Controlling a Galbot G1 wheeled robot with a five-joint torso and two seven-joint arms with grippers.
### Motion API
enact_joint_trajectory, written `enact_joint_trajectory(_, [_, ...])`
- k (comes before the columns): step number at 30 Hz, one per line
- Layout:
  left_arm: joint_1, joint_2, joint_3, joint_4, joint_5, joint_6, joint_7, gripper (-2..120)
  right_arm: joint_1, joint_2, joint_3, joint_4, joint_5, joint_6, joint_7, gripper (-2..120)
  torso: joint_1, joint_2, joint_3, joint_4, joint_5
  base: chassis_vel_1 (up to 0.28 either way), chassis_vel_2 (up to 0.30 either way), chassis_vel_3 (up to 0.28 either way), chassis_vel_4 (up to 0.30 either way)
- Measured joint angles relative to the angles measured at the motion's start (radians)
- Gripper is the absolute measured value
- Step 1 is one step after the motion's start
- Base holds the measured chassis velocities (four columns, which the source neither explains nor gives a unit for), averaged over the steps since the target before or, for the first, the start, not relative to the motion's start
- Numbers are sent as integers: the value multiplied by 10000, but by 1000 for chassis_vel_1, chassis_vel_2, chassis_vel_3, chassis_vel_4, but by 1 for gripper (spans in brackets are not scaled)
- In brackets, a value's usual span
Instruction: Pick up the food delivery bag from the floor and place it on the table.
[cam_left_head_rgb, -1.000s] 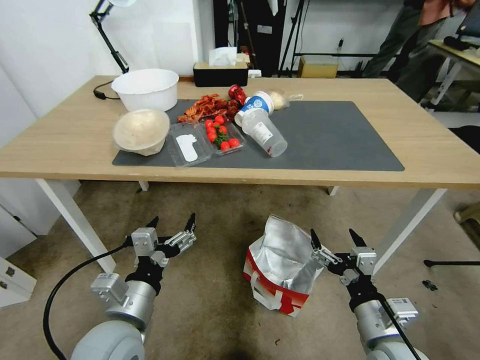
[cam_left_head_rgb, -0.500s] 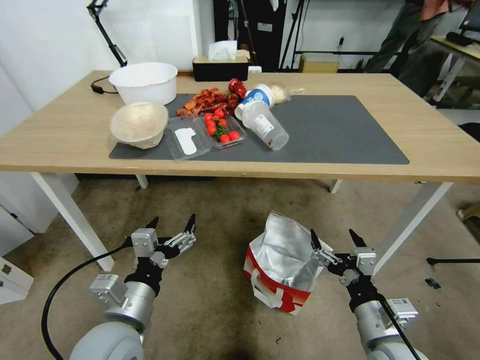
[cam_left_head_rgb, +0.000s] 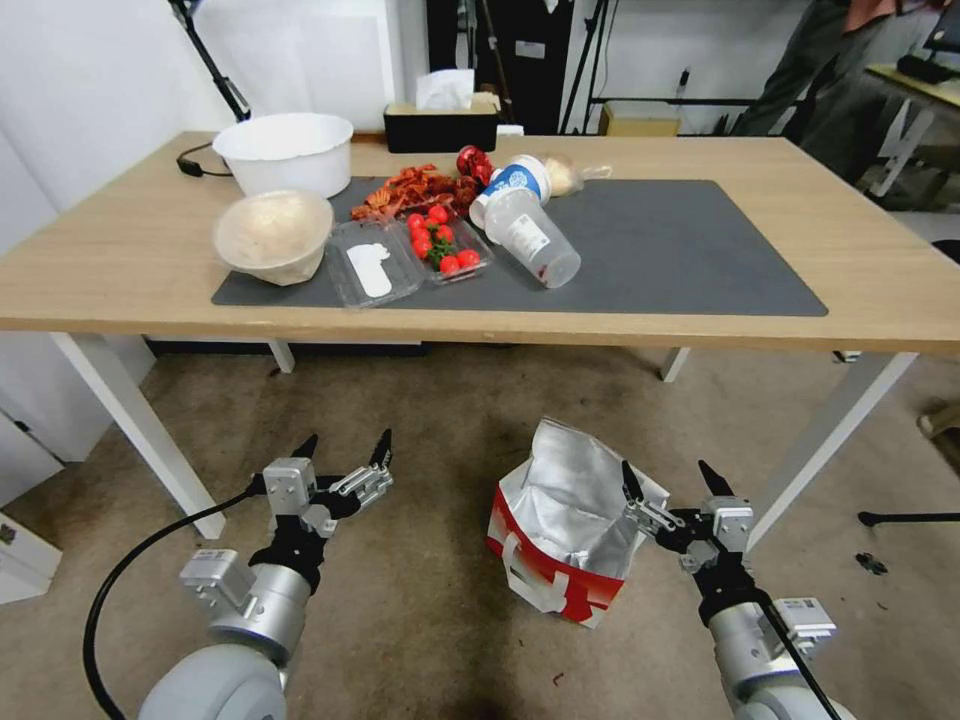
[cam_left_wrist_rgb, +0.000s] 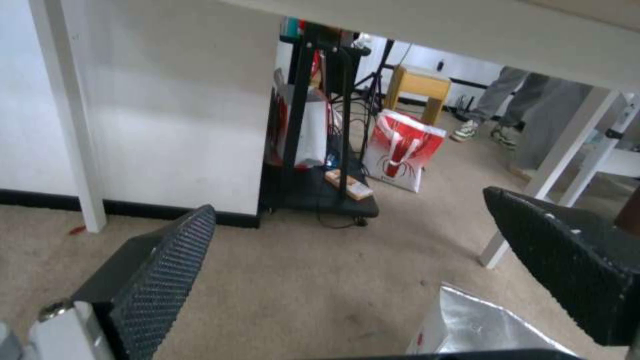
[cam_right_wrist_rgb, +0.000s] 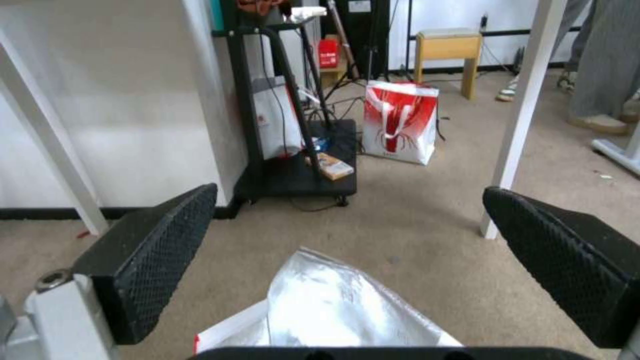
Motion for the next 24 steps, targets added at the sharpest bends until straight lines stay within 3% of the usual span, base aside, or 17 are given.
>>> enact_joint_trajectory(24, [-61,27,-5,77,-5,0,-1,100,64,-13,4,-158,-31,-12,0,100,-317,-966,-649,0,0,0,0,0,0])
